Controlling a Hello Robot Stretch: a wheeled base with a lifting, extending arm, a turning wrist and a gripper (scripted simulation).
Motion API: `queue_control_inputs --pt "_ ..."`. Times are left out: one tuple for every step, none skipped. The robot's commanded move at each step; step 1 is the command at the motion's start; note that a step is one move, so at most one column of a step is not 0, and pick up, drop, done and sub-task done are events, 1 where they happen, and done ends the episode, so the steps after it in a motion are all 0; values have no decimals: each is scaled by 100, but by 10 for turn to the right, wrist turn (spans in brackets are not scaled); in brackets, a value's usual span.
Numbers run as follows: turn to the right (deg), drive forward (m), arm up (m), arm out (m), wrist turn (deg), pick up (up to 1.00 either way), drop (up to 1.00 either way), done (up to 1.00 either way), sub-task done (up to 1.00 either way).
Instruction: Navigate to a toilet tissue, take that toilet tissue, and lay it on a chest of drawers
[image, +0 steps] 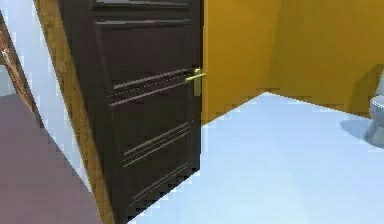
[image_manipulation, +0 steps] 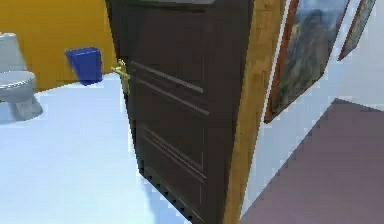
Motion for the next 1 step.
queue_control_inputs --pt "450 0 0 0 0 0 0 0 0"
